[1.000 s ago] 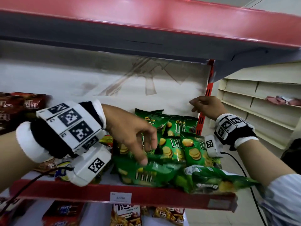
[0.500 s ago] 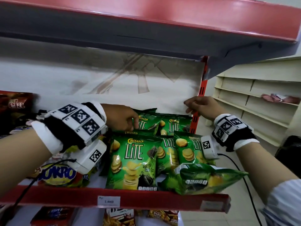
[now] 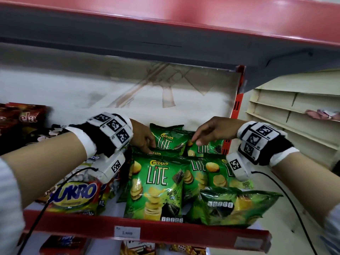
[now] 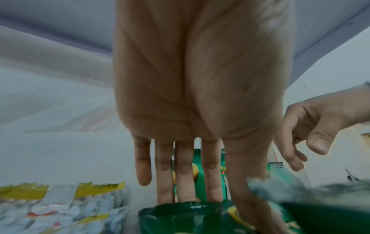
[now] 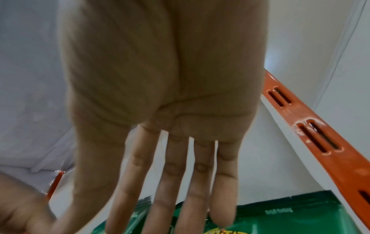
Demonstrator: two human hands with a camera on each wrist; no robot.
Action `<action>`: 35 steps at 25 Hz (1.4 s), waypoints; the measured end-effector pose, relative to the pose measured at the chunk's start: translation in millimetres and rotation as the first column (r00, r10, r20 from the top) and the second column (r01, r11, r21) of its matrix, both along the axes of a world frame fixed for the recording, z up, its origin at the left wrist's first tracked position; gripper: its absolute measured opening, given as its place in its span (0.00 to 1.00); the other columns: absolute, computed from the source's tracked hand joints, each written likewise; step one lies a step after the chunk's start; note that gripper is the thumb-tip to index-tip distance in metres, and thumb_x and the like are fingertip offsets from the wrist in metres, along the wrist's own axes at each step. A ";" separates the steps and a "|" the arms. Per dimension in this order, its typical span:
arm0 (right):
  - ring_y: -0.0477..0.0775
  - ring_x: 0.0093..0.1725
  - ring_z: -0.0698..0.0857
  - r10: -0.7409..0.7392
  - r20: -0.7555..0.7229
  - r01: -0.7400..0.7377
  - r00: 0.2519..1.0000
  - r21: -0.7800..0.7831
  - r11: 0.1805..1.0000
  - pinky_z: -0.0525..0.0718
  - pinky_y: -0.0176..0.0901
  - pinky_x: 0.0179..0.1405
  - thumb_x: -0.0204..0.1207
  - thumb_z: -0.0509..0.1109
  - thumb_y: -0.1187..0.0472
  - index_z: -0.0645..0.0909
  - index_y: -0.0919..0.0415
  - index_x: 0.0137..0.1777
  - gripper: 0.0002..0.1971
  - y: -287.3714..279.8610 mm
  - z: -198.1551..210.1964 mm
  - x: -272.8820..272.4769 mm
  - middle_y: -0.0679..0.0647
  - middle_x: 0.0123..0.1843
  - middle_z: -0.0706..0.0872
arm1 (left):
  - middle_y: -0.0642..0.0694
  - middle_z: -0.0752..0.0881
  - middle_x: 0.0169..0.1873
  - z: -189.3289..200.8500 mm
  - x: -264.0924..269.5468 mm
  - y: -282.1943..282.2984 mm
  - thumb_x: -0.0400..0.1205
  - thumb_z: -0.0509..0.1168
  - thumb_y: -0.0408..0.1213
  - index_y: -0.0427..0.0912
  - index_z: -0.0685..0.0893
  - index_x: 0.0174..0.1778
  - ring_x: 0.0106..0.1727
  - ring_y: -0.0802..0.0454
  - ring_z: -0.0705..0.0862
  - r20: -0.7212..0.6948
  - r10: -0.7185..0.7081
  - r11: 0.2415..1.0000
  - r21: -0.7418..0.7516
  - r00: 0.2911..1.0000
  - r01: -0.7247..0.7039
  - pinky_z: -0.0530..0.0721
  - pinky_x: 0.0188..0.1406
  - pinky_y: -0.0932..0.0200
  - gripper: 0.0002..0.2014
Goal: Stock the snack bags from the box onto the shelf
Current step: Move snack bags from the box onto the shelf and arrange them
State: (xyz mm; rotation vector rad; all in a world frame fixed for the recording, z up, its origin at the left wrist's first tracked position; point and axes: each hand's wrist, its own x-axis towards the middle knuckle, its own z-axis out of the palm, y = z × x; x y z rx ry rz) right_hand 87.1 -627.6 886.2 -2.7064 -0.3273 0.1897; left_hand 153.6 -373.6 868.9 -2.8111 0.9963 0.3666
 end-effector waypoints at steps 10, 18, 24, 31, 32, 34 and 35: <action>0.54 0.56 0.85 -0.189 -0.236 0.101 0.953 -0.340 0.935 0.81 0.44 0.58 0.65 0.81 0.52 0.83 0.41 0.46 0.12 -17.9 -4.4 -17.1 0.43 0.47 0.88 | 0.50 0.87 0.56 23.3 -17.5 -4.4 0.80 0.66 0.50 0.47 0.84 0.61 0.55 0.55 0.83 0.066 -0.063 0.929 -0.361 0.996 0.082 0.76 0.58 0.62 0.16; 0.30 0.36 0.82 -0.132 0.010 0.132 0.991 -0.007 0.991 0.74 0.33 0.45 0.56 0.85 0.51 0.87 0.42 0.38 0.11 -19.4 -3.9 -33.3 0.35 0.34 0.87 | 0.50 0.85 0.60 20.6 -49.2 -71.6 0.76 0.69 0.54 0.44 0.76 0.68 0.58 0.54 0.83 -0.084 -0.215 0.879 -0.451 0.973 0.155 0.77 0.56 0.63 0.28; 0.49 0.42 0.88 -0.191 0.182 0.113 0.965 0.366 0.923 0.85 0.42 0.47 0.72 0.72 0.51 0.88 0.55 0.47 0.10 -36.2 -16.2 -36.0 0.52 0.42 0.91 | 0.42 0.81 0.67 2.8 -49.3 -100.6 0.77 0.72 0.43 0.38 0.76 0.70 0.62 0.48 0.82 -0.037 -0.223 0.888 -0.420 0.974 0.187 0.75 0.54 0.66 0.26; 0.48 0.33 0.86 -0.400 -0.111 0.412 0.910 0.125 0.903 0.87 0.43 0.41 0.83 0.56 0.72 0.80 0.66 0.62 0.14 -61.7 -57.6 -38.3 0.57 0.43 0.88 | 0.44 0.82 0.66 9.0 -49.4 -89.8 0.76 0.73 0.43 0.43 0.80 0.67 0.56 0.57 0.79 -0.043 -0.212 0.895 -0.410 0.976 0.176 0.69 0.51 0.69 0.24; 0.47 0.30 0.87 -0.378 -0.162 0.404 0.911 0.180 0.897 0.88 0.42 0.40 0.82 0.57 0.75 0.80 0.68 0.58 0.12 -60.8 -62.8 -39.2 0.54 0.37 0.89 | 0.44 0.83 0.65 9.3 -49.7 -89.2 0.76 0.73 0.43 0.43 0.80 0.67 0.54 0.57 0.79 -0.041 -0.212 0.896 -0.407 0.976 0.178 0.69 0.50 0.69 0.24; 0.39 0.26 0.86 -0.336 -0.147 0.363 0.930 0.249 0.898 0.86 0.33 0.31 0.78 0.61 0.79 0.81 0.69 0.49 0.10 -62.2 -67.6 -39.5 0.47 0.27 0.89 | 0.46 0.84 0.60 9.7 -49.2 -87.8 0.75 0.74 0.43 0.42 0.81 0.65 0.51 0.57 0.79 -0.041 -0.215 0.892 -0.414 0.976 0.179 0.73 0.43 0.68 0.23; 0.35 0.26 0.85 -0.333 -0.096 0.346 0.938 0.242 0.906 0.82 0.28 0.28 0.76 0.63 0.80 0.82 0.70 0.49 0.09 -62.0 -68.7 -39.6 0.46 0.28 0.88 | 0.46 0.85 0.57 9.8 -48.8 -87.7 0.75 0.74 0.42 0.42 0.81 0.64 0.50 0.56 0.79 -0.047 -0.218 0.890 -0.419 0.975 0.179 0.74 0.40 0.69 0.22</action>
